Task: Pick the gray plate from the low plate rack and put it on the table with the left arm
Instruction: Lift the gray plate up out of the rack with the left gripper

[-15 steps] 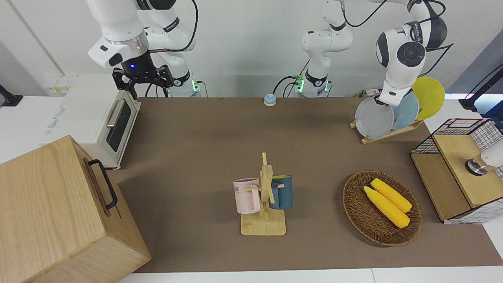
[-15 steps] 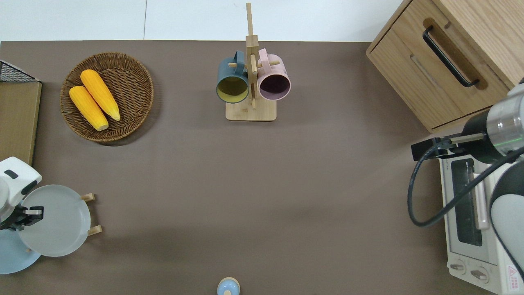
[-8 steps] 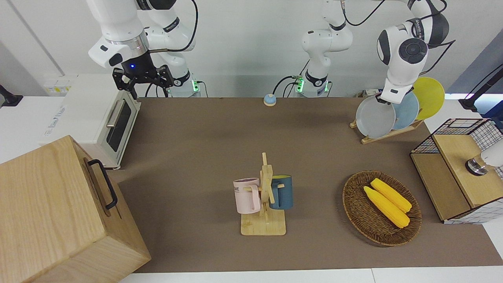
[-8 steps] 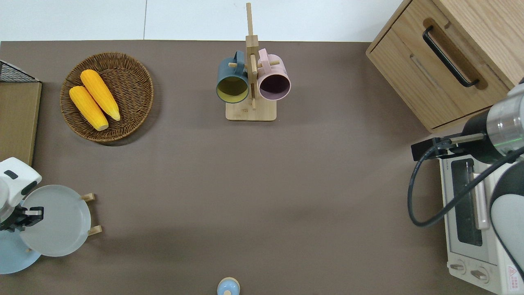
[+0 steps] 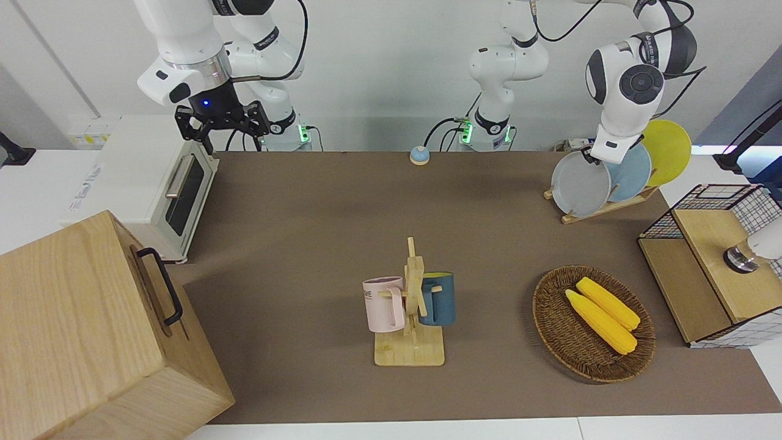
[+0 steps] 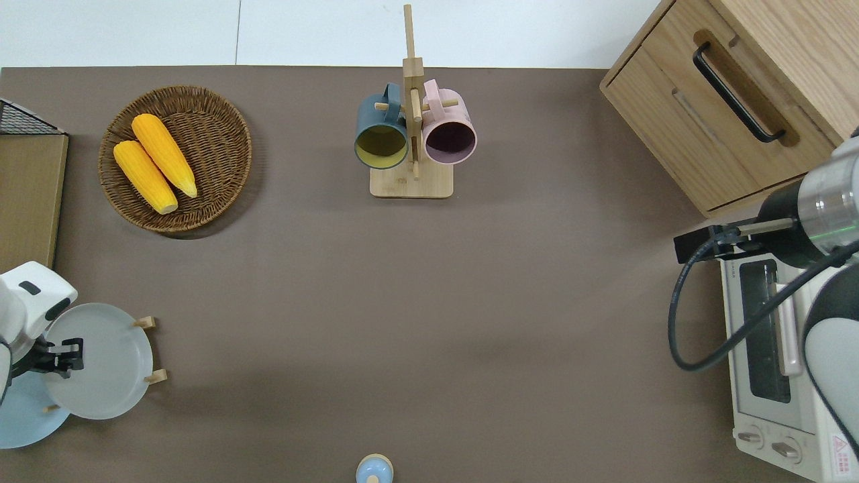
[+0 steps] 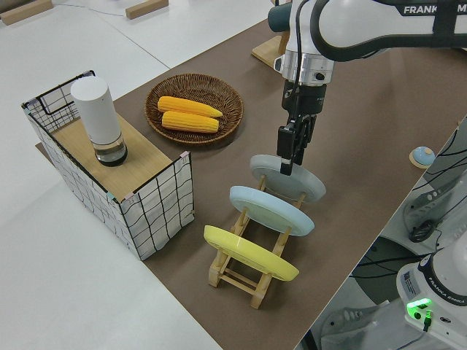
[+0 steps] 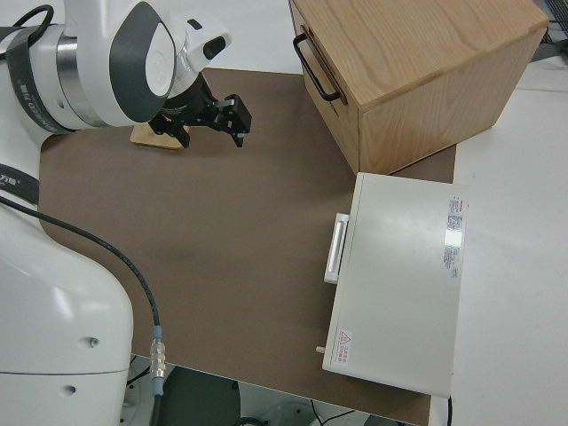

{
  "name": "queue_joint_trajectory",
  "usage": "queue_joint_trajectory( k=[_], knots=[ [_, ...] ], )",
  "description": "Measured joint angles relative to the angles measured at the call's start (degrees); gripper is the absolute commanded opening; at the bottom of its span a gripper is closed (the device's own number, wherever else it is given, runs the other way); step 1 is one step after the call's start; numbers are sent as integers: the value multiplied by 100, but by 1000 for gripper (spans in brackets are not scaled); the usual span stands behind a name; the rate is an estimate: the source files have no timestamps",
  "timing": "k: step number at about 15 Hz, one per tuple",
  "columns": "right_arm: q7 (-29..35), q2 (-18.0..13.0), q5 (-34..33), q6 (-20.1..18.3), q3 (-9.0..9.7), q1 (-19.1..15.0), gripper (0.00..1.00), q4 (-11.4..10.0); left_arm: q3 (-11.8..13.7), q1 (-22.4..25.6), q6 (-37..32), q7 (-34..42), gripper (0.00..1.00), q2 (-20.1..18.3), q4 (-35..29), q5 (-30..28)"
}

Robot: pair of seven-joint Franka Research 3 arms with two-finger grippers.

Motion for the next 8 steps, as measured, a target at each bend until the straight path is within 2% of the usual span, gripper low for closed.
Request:
queue_joint_trajectory(
  k=[1,2,4,5,8],
  knots=[
    [0,0,0,0,0,0,983,0,25,0,24,0,690,42,-6,-80],
    [0,0,0,0,0,0,983,0,48,0,54,0,557,76,-10,-126],
    [0,0,0,0,0,0,983,0,80,1,96,0,169,115,-12,-166],
    [0,0,0,0,0,0,983,0,90,1,102,0,26,117,-12,-170],
    [0,0,0,0,0,0,983,0,121,2,116,0,0,117,-12,-216]
  ],
)
